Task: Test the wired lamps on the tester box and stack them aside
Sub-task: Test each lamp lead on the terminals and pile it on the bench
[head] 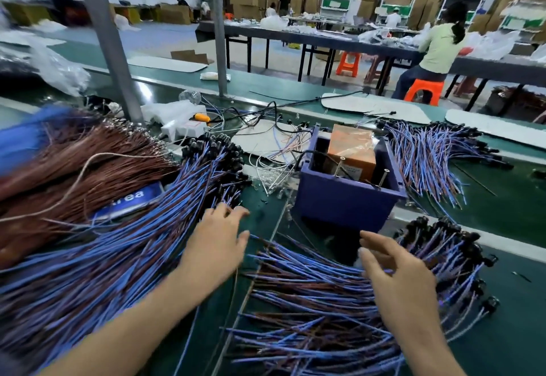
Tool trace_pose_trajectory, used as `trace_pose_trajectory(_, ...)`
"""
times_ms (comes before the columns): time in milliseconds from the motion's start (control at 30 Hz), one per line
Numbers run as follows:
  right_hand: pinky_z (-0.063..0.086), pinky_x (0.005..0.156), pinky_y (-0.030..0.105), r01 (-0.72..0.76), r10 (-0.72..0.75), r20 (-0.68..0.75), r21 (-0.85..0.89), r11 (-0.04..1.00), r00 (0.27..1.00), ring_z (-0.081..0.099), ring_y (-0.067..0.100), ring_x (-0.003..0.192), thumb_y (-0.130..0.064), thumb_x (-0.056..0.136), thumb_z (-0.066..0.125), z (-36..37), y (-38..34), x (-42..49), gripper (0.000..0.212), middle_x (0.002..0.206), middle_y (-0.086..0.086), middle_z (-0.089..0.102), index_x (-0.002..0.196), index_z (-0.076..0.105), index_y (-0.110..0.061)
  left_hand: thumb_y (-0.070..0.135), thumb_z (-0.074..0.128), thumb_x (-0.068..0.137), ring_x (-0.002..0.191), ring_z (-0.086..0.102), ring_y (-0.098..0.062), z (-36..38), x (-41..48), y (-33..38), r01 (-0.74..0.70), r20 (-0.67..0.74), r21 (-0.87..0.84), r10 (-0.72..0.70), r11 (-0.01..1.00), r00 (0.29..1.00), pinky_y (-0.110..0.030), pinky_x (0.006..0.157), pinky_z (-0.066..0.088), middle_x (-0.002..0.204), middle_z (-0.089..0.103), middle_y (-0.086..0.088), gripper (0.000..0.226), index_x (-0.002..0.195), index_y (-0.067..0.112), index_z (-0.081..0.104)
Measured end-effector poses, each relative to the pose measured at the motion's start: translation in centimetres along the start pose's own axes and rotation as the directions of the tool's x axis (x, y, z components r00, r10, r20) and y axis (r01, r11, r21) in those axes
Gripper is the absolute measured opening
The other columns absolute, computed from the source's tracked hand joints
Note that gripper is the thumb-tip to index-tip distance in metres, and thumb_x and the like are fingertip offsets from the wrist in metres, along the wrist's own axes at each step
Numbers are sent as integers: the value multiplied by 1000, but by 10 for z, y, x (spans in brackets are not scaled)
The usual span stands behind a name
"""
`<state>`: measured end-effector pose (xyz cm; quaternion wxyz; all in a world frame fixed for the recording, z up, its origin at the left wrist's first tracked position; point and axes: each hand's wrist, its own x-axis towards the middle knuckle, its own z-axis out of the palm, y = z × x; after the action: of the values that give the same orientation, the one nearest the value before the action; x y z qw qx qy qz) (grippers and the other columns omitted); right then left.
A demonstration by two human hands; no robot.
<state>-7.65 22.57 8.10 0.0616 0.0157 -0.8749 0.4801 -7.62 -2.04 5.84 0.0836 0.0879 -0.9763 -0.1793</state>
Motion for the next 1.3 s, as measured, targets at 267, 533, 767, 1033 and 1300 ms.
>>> trace_pose_trajectory(267, 56, 81, 40, -91, 86, 33, 218, 972, 996, 67, 4, 80, -14, 94, 58, 46, -9, 5, 25, 79, -11, 72, 86, 66, -36, 33, 50, 95, 120, 37, -23, 24, 39, -17, 37, -94, 219, -17, 975, 995, -34, 100, 39, 135, 36, -4, 42, 135, 23, 42)
trace_pose_trajectory(533, 56, 77, 33, -74, 57, 72, 257, 964, 996, 65, 1, 73, -9, 93, 56, 58, -7, 18, 28, 73, -17, 71, 82, 68, -32, 10, 56, 93, 112, 47, -25, 22, 66, -28, 110, -211, 29, -102, 993, 972, -31, 96, 41, 128, 41, -10, 32, 125, 14, 56)
trace_pose_trajectory(767, 56, 72, 31, -85, 60, 89, 309, 947, 994, 65, 5, 65, -5, 94, 55, 55, -8, 13, 28, 69, -8, 71, 79, 69, -25, 8, 58, 92, 82, 55, -21, 1, 73, -25, 240, -115, -136, -256, 961, 960, -34, 77, 47, 106, 49, -5, 23, 113, 17, 61)
trace_pose_trajectory(1033, 56, 64, 22, -82, 24, 157, 374, 924, 987, 66, 11, 62, -1, 93, 55, 53, -17, -1, 29, 65, -1, 71, 77, 71, -20, 3, 41, 94, 78, 47, -27, -7, 60, -12, 295, -20, 232, -299, 927, 954, -36, 66, 42, 113, 37, -14, 16, 106, 10, 47)
trace_pose_trajectory(1300, 58, 68, 30, -112, 28, 220, 381, 918, 975, 67, 15, 61, -1, 94, 53, 27, -9, -8, 28, 65, 4, 71, 79, 71, -15, 17, 43, 98, 91, 59, -30, -12, 53, -17, 297, -21, 309, -305, 904, 952, -35, 68, 43, 103, 50, -12, 13, 105, 10, 51)
